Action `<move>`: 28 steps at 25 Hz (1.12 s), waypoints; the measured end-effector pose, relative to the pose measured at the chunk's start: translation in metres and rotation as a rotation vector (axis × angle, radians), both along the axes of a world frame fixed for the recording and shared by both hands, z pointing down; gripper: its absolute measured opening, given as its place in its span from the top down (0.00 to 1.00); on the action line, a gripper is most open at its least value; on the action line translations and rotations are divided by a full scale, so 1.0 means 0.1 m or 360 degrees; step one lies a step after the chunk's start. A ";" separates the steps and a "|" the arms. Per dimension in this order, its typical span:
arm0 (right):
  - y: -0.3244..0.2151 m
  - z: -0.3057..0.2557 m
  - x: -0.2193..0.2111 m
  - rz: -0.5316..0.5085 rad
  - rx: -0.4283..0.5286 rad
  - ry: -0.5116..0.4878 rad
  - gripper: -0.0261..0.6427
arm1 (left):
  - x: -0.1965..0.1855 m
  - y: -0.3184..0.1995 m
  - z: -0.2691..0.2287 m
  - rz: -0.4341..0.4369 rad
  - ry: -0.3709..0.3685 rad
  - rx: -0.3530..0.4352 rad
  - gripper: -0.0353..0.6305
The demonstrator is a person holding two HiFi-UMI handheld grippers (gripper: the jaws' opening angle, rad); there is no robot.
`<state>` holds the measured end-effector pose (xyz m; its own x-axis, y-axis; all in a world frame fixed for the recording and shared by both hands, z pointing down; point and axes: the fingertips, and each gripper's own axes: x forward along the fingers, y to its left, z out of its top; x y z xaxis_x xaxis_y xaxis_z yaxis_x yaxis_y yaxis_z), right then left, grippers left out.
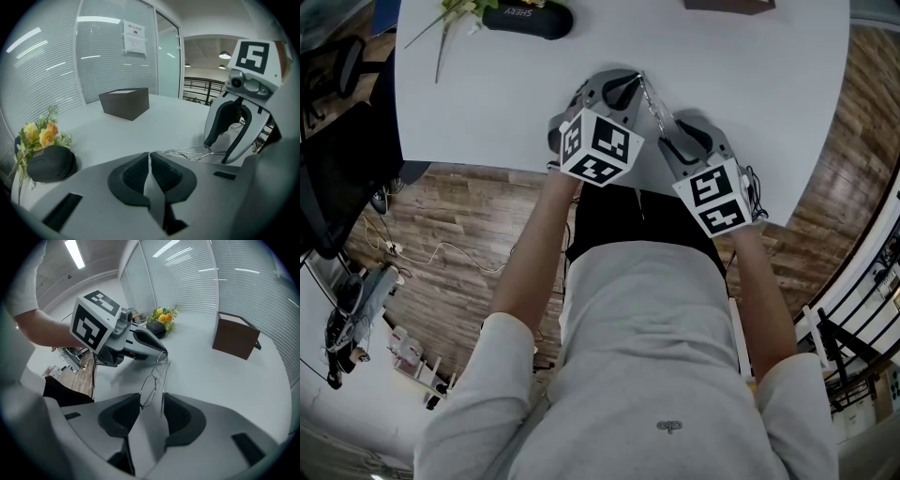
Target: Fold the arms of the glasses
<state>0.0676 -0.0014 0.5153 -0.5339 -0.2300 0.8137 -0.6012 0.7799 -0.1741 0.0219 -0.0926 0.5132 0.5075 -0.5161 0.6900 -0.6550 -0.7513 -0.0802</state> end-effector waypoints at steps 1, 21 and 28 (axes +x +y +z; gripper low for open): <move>0.00 0.00 0.00 -0.0003 -0.0001 -0.0004 0.72 | 0.00 0.00 0.00 -0.0003 -0.0001 -0.0002 0.90; -0.07 -0.06 0.05 0.0189 -0.0251 -0.0361 0.78 | 0.02 -0.05 0.00 -0.0010 -0.0011 -0.0021 0.90; -0.11 0.02 0.19 0.0292 -0.0321 -0.0382 0.78 | 0.10 -0.07 0.03 0.0007 -0.0028 -0.0034 0.90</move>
<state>0.0861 -0.0129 0.5171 -0.6801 -0.1872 0.7088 -0.6511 0.5985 -0.4667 0.0323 -0.0992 0.5159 0.4972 -0.4990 0.7098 -0.6502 -0.7559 -0.0759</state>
